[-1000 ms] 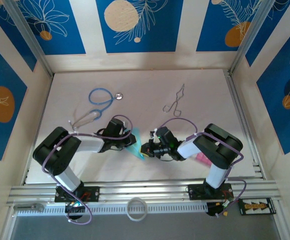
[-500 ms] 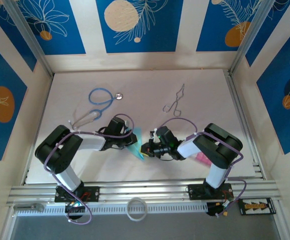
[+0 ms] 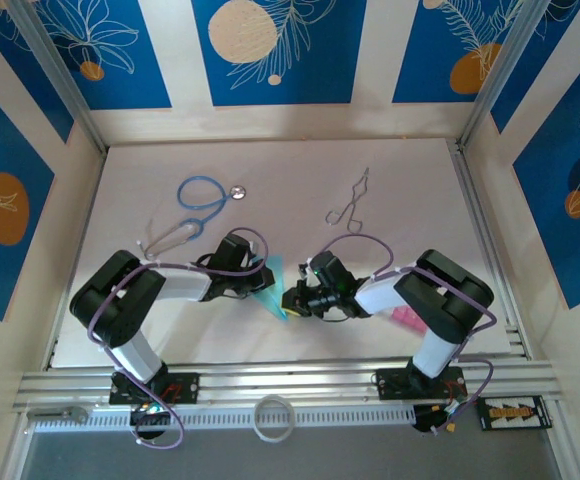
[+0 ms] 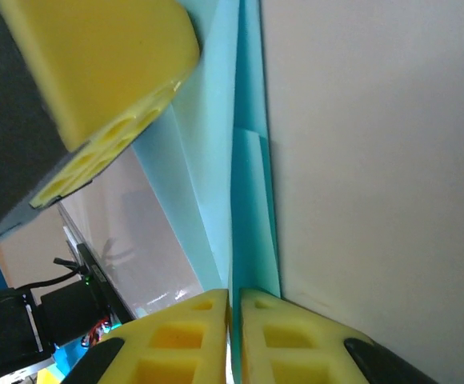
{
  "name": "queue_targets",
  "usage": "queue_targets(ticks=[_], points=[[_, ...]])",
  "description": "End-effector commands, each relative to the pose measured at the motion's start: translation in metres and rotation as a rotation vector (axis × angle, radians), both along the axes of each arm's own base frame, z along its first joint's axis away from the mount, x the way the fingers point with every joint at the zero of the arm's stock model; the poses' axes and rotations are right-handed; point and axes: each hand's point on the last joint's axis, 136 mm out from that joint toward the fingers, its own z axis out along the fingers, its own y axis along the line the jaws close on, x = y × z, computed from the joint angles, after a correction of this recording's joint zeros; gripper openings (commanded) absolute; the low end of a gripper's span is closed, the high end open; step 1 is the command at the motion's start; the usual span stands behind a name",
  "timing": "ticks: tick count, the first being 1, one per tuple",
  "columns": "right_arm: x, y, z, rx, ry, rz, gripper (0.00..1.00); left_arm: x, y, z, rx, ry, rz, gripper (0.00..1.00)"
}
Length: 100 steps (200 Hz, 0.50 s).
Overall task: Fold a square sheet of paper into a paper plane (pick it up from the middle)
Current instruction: Fourth fold the wing at the center of the table.
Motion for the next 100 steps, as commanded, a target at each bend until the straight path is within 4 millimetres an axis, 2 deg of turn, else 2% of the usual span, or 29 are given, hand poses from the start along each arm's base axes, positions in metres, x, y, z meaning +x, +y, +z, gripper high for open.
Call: queue_targets(ticks=[1, 63, 100], points=[[-0.032, -0.019, -0.02, -0.094, 0.109, 0.05, 0.12, -0.011, 0.013, -0.023, 0.085, 0.061, 0.004, 0.0], [-0.041, -0.025, -0.028, -0.157, 0.13, 0.084, 0.08, -0.012, 0.014, -0.024, 0.081, 0.067, 0.013, 0.0], [-0.044, -0.025, -0.026, -0.189, 0.126, 0.105, 0.12, -0.012, 0.015, -0.024, 0.084, 0.067, 0.018, 0.0]])
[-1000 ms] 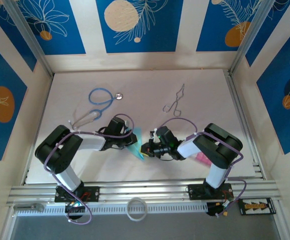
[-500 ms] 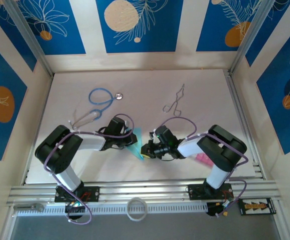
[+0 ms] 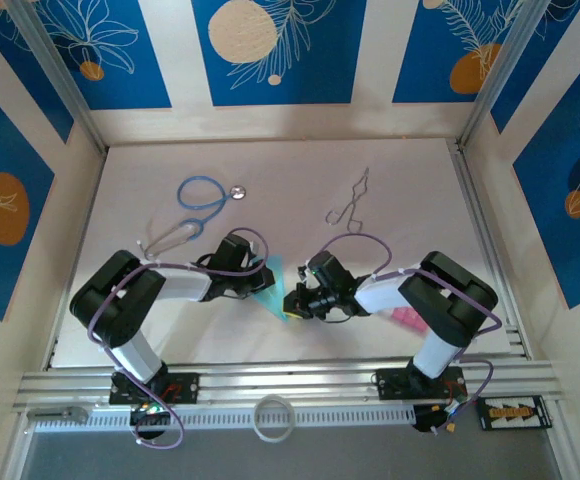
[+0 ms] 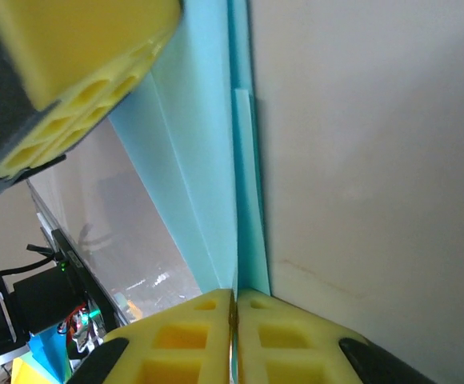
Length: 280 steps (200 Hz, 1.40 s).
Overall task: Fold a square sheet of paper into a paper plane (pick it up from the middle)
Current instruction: Fourth fold the wing at the center of the table.
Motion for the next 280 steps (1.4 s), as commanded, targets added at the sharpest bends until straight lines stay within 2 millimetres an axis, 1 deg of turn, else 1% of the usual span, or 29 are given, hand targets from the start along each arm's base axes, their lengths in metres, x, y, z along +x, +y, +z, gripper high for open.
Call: queue_targets(ticks=[1, 46, 101, 152, 198, 249, 280], points=[[-0.035, -0.0219, -0.0233, -0.136, 0.124, 0.052, 0.13, -0.0116, 0.0148, -0.0239, 0.084, 0.066, 0.018, 0.0], [-0.0365, -0.027, -0.0264, -0.188, 0.121, 0.052, 0.14, -0.0117, 0.0145, -0.0236, 0.082, 0.065, 0.018, 0.0], [-0.0354, -0.0301, -0.0286, -0.218, 0.115, 0.047, 0.11, -0.0114, 0.0147, -0.022, 0.076, 0.063, 0.024, 0.0], [-0.0357, -0.0302, -0.0278, -0.214, 0.11, 0.05, 0.08, -0.0112, 0.0158, -0.0208, 0.077, 0.056, 0.027, 0.0], [-0.0353, -0.0261, -0.0248, -0.185, 0.11, 0.055, 0.08, -0.0121, 0.0162, -0.0223, 0.078, 0.059, 0.027, 0.0], [-0.0355, -0.0265, -0.0221, -0.182, 0.108, 0.052, 0.09, -0.0129, 0.0173, -0.0232, 0.08, 0.061, 0.031, 0.0], [-0.035, -0.0263, -0.0224, -0.182, 0.111, 0.051, 0.07, -0.0131, 0.0174, -0.0238, 0.08, 0.064, 0.031, 0.0]])
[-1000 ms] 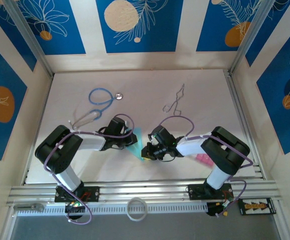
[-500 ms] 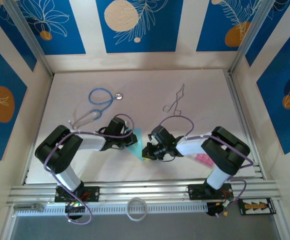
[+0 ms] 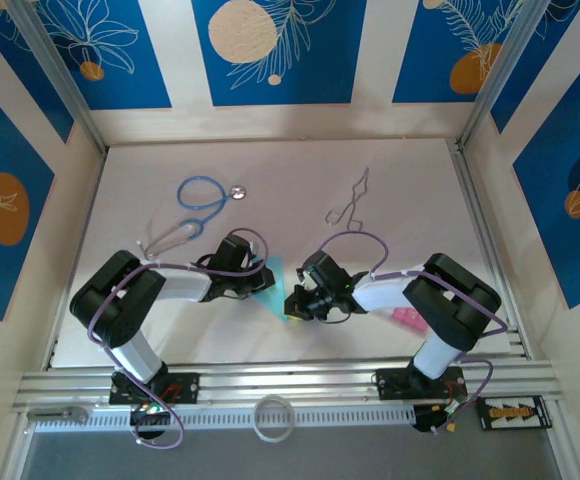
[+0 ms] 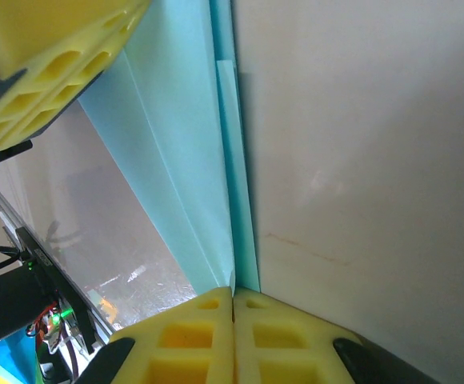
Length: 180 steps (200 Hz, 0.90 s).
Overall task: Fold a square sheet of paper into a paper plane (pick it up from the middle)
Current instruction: Fourth fold the wing at the center of the table.
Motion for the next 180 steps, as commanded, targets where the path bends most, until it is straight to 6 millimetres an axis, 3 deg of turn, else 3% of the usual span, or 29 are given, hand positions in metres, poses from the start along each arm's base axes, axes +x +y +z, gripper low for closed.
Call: queue_targets(ticks=[1, 180], points=[[-0.0297, -0.0222, -0.0205, -0.097, 0.108, 0.028, 0.07, -0.0126, 0.0172, -0.0234, 0.083, 0.06, 0.026, 0.0], [-0.0269, -0.0207, -0.0161, -0.085, 0.11, 0.027, 0.1, -0.0122, 0.0186, -0.0233, 0.074, 0.063, 0.033, 0.0]])
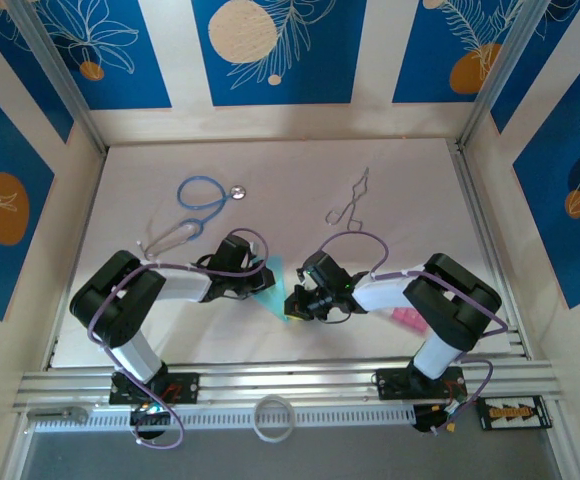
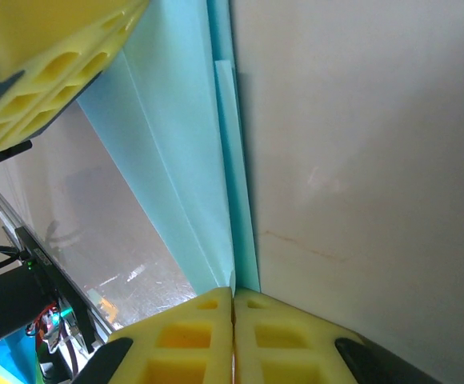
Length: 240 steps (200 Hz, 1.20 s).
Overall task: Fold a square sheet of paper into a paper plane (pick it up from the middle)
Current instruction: Fourth fold the wing at the center of the table.
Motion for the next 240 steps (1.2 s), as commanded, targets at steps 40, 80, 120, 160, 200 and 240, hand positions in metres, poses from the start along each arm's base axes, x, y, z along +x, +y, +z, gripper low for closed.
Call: queue_targets(ticks=[40, 80, 120, 160, 200, 240], points=[[-0.028, -0.019, -0.015, -0.084, 0.105, 0.037, 0.11, -0.012, 0.019, -0.023, 0.082, 0.065, 0.033, 0.0], [-0.031, -0.023, -0.016, -0.113, 0.103, 0.053, 0.13, -0.011, 0.019, -0.023, 0.084, 0.065, 0.032, 0.0], [-0.033, -0.026, -0.017, -0.134, 0.102, 0.059, 0.14, -0.011, 0.018, -0.023, 0.083, 0.067, 0.033, 0.0], [-0.037, -0.026, -0.023, -0.152, 0.126, 0.078, 0.07, -0.011, 0.019, -0.025, 0.086, 0.069, 0.034, 0.0], [-0.037, -0.026, -0.018, -0.159, 0.119, 0.085, 0.1, -0.012, 0.02, -0.025, 0.087, 0.069, 0.035, 0.0], [-0.041, -0.027, -0.014, -0.154, 0.121, 0.104, 0.13, -0.012, 0.02, -0.025, 0.086, 0.069, 0.037, 0.0]])
